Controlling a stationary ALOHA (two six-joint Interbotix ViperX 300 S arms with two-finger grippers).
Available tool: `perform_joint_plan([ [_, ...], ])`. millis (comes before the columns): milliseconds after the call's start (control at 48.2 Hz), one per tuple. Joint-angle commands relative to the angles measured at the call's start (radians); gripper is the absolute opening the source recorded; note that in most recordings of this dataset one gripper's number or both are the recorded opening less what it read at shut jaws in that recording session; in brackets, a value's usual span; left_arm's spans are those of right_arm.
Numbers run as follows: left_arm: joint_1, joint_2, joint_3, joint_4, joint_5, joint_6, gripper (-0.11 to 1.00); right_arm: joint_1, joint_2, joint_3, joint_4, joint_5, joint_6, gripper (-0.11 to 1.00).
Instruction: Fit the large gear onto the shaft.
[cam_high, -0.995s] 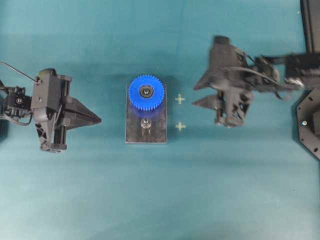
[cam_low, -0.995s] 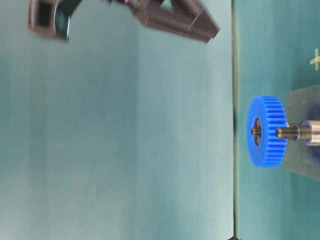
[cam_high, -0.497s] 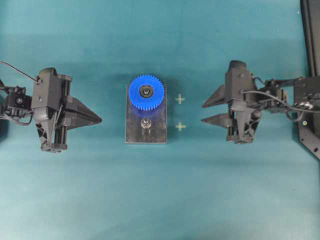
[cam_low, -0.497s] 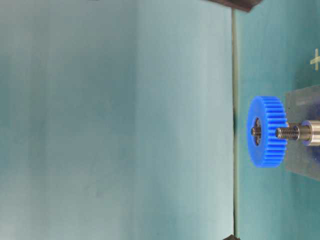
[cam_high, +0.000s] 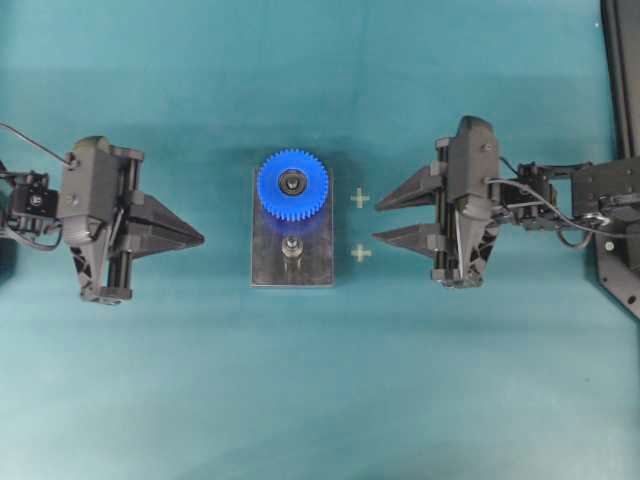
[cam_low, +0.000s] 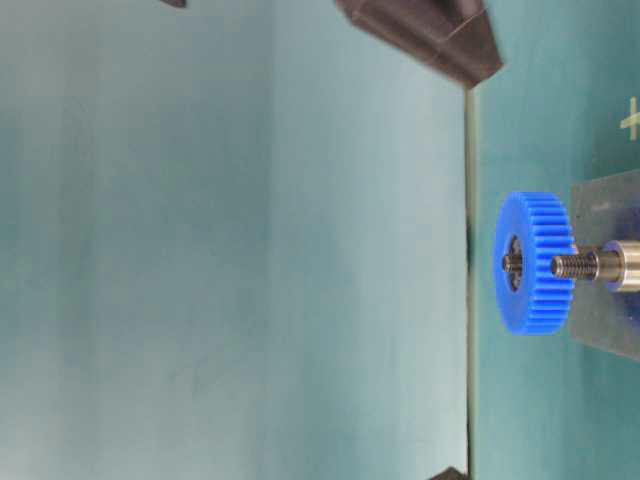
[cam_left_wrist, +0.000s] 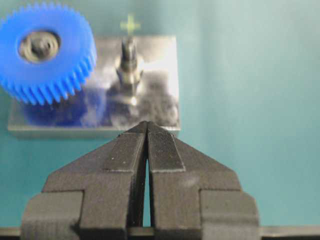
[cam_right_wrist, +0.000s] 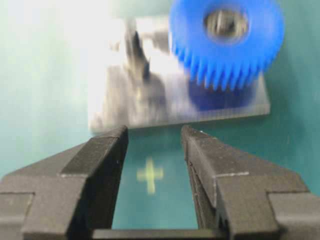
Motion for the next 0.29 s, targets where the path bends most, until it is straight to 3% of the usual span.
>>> perform_joint_plan([
  [0,0.0,-0.015,-0.005,0.002,-0.04,0.008,0.0,0.003,-0.015,0.002,-0.002,-0.02,0.012,0.5],
  [269,0.0,-0.009,0.011,0.003,-0.081,0.021,0.0,0.005,-0.02,0.011,-0.002,-0.018,0.012,0.5],
])
